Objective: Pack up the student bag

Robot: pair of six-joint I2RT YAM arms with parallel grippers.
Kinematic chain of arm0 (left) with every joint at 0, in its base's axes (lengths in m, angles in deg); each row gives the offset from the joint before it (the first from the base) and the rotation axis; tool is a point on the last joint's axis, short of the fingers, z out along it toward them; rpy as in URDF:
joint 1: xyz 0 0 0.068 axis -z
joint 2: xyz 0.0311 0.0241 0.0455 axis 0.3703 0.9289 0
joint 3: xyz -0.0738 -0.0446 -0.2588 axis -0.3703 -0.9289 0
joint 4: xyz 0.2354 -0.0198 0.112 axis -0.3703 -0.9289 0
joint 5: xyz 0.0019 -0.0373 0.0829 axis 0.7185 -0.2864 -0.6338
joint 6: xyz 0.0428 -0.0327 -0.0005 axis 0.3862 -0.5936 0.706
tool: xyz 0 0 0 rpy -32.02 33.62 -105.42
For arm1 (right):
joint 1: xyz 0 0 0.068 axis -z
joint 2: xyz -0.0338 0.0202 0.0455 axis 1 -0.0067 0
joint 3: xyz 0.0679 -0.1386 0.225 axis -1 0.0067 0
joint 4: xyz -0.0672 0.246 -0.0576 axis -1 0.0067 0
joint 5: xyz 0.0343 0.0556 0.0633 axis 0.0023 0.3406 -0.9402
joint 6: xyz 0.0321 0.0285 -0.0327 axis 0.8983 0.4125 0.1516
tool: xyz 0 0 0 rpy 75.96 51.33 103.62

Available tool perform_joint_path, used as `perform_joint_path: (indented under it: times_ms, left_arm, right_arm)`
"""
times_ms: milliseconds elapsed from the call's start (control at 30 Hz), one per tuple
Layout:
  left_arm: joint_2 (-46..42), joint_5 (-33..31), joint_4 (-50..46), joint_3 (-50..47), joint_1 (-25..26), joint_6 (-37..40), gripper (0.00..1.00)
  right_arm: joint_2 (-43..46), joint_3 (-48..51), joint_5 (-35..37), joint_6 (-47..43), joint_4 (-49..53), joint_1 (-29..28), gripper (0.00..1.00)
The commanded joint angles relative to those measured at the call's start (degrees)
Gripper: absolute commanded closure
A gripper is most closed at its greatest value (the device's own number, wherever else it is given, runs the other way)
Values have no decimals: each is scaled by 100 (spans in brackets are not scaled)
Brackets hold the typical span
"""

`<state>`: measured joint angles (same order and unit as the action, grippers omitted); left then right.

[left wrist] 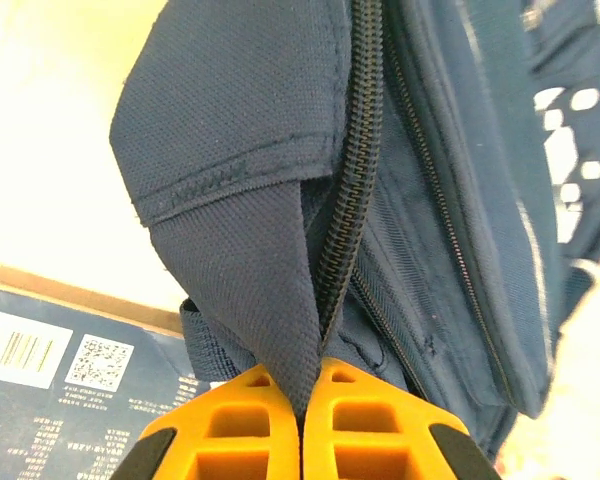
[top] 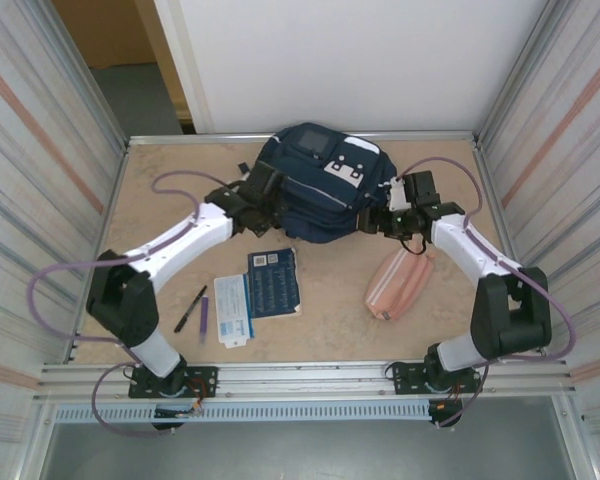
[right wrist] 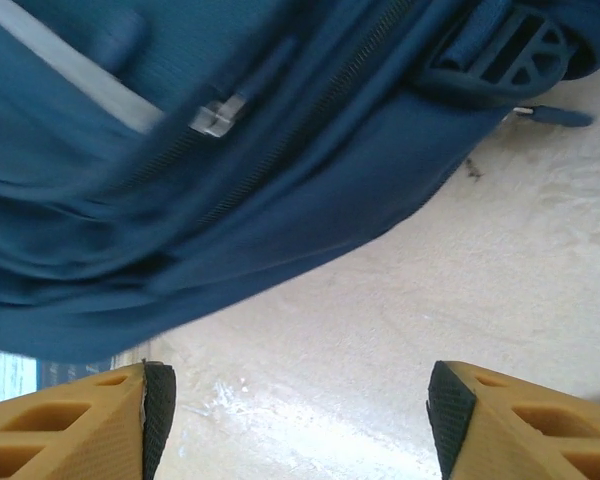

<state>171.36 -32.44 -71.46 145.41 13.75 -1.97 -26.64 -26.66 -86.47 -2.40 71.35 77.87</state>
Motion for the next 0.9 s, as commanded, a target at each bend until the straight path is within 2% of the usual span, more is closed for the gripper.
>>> perform_joint_path:
  times_ms: [0, 100, 233, 367, 467, 600, 800, 867]
  left_arm:
    - [-540, 156, -388, 383, -282, 716, 100]
    - [-820, 215, -366, 477, -447, 1017, 100]
    - [-1063, 614, -262, 570, -669, 1240, 100]
    - [-1236, 785, -24, 572, -699, 1488, 100]
    - [-1307, 885, 80, 563, -707, 1589, 100]
    - [-1384, 988, 97, 613, -807, 1786, 100]
    - [-1553, 1308, 165, 649, -1014, 1921, 100]
    - [-1571, 1375, 136, 683, -1050, 2007, 100]
  right_arm:
    - [-248, -232, -476, -581, -2, -34, 31]
    - [-352, -212, -322, -815, -46, -155, 29]
    - [-544, -4, -286, -987, -387, -137, 28]
    - [-827, 15, -667, -1100, -681, -331, 28]
    - [-968, 197, -469, -1048, -1196, -486, 29]
    - [-1333, 277, -976, -901, -1790, -261, 31]
    - [-1555, 519, -928, -999, -2701, -182, 31]
    - [-1682, 583, -1183, -960, -3121, -136, 31]
